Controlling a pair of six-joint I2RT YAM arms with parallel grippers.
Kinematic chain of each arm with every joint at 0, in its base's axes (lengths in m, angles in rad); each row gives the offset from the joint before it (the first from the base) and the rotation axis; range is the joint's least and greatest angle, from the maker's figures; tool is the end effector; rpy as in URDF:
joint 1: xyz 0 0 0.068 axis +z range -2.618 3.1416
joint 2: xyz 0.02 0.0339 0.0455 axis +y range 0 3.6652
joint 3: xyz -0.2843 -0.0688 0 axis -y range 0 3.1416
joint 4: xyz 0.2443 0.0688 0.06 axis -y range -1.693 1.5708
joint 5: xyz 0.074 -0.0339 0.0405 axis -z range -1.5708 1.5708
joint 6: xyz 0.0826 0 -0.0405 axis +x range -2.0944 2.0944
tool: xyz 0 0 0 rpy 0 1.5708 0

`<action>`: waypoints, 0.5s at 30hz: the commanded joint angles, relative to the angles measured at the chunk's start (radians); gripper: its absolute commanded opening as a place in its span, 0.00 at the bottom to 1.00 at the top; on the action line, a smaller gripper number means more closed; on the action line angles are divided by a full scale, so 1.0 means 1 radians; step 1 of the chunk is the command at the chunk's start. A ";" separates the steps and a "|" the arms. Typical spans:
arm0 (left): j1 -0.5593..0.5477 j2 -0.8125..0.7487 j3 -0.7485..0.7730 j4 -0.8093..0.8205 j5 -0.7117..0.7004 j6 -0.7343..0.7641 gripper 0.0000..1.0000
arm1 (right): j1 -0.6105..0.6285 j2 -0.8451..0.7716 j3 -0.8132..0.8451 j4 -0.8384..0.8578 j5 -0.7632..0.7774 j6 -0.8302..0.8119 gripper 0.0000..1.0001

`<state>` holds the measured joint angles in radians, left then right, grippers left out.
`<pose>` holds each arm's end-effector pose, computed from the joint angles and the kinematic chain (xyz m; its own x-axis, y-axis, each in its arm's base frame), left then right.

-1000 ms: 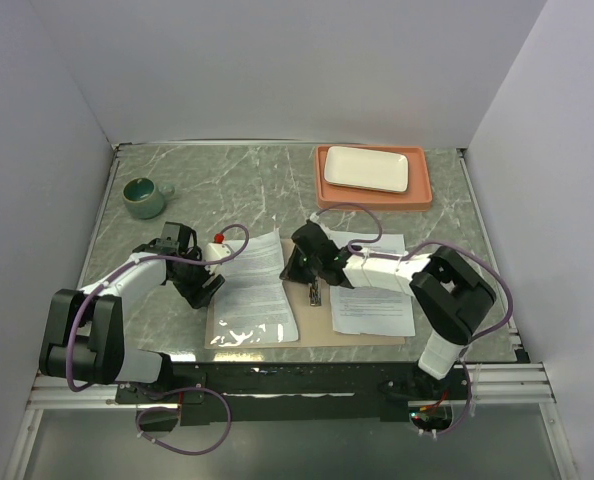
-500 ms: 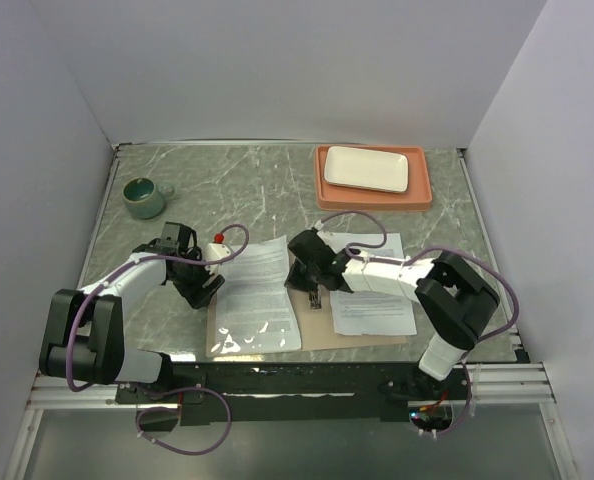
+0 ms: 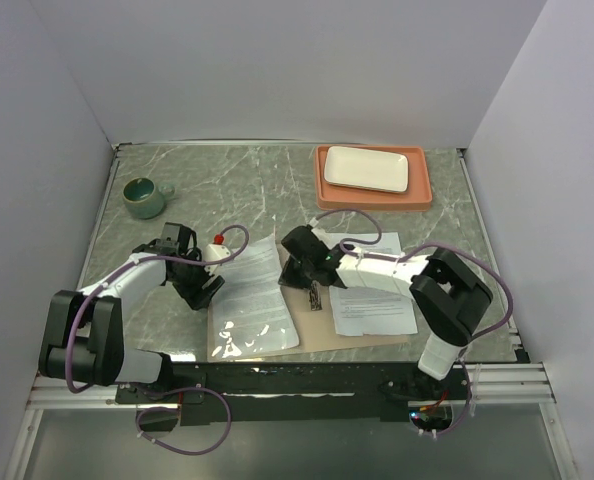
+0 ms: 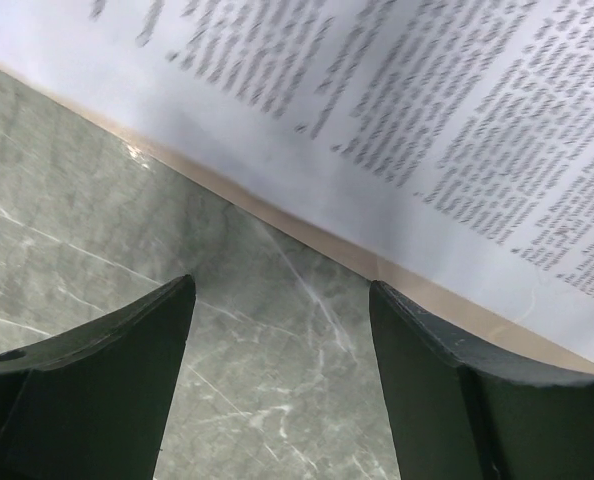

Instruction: Put the files into the folder

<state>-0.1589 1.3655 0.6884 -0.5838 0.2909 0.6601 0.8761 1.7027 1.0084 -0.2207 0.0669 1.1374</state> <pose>0.2300 -0.0609 0.1397 -0.5969 0.6906 -0.4084 0.7646 0.6439 -0.0288 0.2468 0.2876 0.1612 -0.8850 0.3524 -0.3042 0.1495 0.8340 0.5312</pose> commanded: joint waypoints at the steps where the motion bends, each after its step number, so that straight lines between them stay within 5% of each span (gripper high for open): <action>1: -0.004 -0.025 -0.004 -0.074 0.027 -0.020 0.76 | -0.008 0.032 0.091 0.024 -0.013 -0.007 0.00; 15: -0.004 -0.031 -0.021 -0.063 0.017 -0.011 0.76 | -0.006 -0.054 -0.008 -0.078 0.033 0.108 0.00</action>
<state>-0.1589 1.3560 0.6846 -0.6106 0.2905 0.6579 0.8734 1.7031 1.0157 -0.2298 0.0616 1.1751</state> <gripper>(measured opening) 0.764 0.008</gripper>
